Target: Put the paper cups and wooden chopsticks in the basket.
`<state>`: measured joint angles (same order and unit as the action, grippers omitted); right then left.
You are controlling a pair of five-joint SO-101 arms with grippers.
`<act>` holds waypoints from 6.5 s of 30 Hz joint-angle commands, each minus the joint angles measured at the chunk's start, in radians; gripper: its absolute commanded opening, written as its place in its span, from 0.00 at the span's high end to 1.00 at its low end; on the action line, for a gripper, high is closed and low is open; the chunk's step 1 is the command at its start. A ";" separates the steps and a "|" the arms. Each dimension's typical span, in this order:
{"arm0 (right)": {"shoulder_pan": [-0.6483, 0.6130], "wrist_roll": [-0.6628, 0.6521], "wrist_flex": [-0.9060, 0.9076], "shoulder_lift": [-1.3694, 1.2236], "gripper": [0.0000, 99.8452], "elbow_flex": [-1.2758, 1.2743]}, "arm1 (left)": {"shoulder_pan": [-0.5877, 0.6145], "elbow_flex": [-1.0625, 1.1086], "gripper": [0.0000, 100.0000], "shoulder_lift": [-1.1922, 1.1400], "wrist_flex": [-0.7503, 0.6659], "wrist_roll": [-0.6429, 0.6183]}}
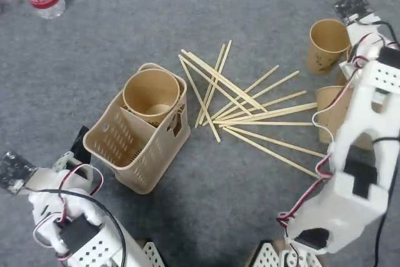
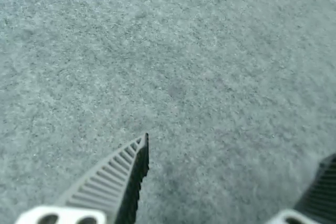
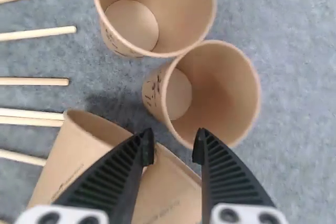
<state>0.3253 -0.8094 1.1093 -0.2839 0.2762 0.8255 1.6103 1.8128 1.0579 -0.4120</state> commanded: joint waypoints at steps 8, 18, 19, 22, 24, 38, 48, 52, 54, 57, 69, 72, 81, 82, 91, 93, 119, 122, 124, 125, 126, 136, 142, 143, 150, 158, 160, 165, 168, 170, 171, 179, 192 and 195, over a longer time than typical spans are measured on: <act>-0.008 0.015 -0.019 -0.223 0.87 0.201 | -0.006 -0.007 0.56 0.009 -0.029 0.012; 0.007 0.015 -0.015 -0.189 0.99 0.232 | -0.009 -0.007 0.56 0.009 -0.029 0.014; 0.016 0.015 -0.004 -0.174 0.99 0.242 | -0.009 -0.007 0.56 0.009 -0.029 0.014; 0.042 0.021 0.054 -0.111 0.99 0.299 | -0.011 -0.007 0.56 0.009 -0.029 0.015; 0.047 0.040 0.097 -0.062 0.99 0.342 | -0.011 -0.007 0.56 0.009 -0.029 0.015; -0.194 0.040 0.452 0.438 0.99 0.549 | -0.011 -0.007 0.56 0.009 -0.029 0.015; -0.825 0.164 0.684 0.743 0.99 0.528 | -0.011 -0.007 0.56 0.009 -0.029 0.015; -1.018 0.256 0.682 0.694 0.99 0.489 | -0.011 -0.005 0.56 0.009 -0.029 0.015; -1.129 0.278 0.680 0.648 0.99 0.485 | -0.011 -0.005 0.56 0.009 -0.029 0.015; -1.262 0.279 0.679 0.564 0.99 0.485 | -0.011 -0.005 0.56 0.009 -0.029 0.015; -1.320 0.284 0.680 0.438 0.99 0.465 | -0.011 -0.005 0.56 0.009 -0.029 0.015; -1.322 0.284 0.677 0.409 0.99 0.425 | -0.011 -0.005 0.56 0.009 -0.029 0.015; -1.253 0.276 0.576 0.407 0.99 0.427 | -0.011 -0.005 0.56 0.009 -0.029 0.015; -1.250 0.276 0.570 0.407 0.99 0.427 | -0.011 -0.005 0.56 0.009 -0.029 0.015; -1.241 0.276 0.545 0.275 0.99 0.408 | -0.011 -0.005 0.56 0.009 -0.029 0.015; -1.241 0.276 0.536 0.255 0.99 0.416 | -0.011 -0.005 0.56 0.009 -0.029 0.015; -0.888 0.195 0.608 0.415 0.79 0.582 | -0.011 -0.005 0.56 0.009 -0.029 0.015; -0.722 0.302 0.555 0.407 0.77 0.566 | -0.012 -0.005 0.56 0.009 -0.029 0.015; -0.615 0.325 0.509 0.390 0.80 0.557 | -0.012 -0.005 0.56 0.009 -0.029 0.015; -0.541 0.316 0.473 0.378 0.83 0.557 | -0.012 -0.005 0.56 0.009 -0.029 0.015; -0.464 0.316 0.427 0.361 0.86 0.557 | -0.012 -0.005 0.56 0.009 -0.029 0.015; -0.139 0.411 0.249 0.099 0.82 0.563 | -0.012 -0.005 0.56 0.009 -0.029 0.015; -0.111 0.368 0.067 -0.041 0.84 0.563 | -0.012 -0.001 0.56 0.009 -0.035 0.015; -0.114 0.342 0.059 -0.061 0.84 0.563 | -0.012 0.001 0.56 0.009 -0.043 0.015; -0.211 0.255 0.225 -0.145 0.84 0.560 | -0.012 0.005 0.56 0.009 -0.051 0.015; -0.239 0.222 0.248 -0.302 0.84 0.620 | -0.012 0.007 0.56 0.009 -0.051 0.015; -0.236 0.236 0.252 -0.332 0.84 0.651 | -0.012 0.007 0.56 0.009 -0.051 0.015; -0.226 0.247 0.252 -0.401 0.84 0.721 | -0.012 0.007 0.56 0.009 -0.051 0.015; -0.226 0.247 0.245 -0.450 0.84 0.743 | -0.012 0.007 0.56 0.009 -0.051 0.015; -0.223 0.245 0.242 -0.493 0.84 0.773 | -0.012 0.007 0.56 0.009 -0.051 0.015; -0.222 0.245 0.242 -0.518 0.84 0.796 | -0.012 0.007 0.56 0.009 -0.051 0.015; -0.193 0.242 0.228 -0.742 0.85 1.016 | -0.012 0.007 0.56 0.009 -0.051 0.015; -0.189 0.133 0.240 -0.908 0.99 1.178 | -0.012 0.007 0.56 0.009 -0.051 0.015; -0.189 0.135 0.283 -0.885 0.99 1.212 | -0.012 0.007 0.56 0.009 -0.051 0.015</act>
<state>0.1227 -0.6636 1.3594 -1.2106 1.4085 0.8193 1.6226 1.8128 1.0334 -0.4104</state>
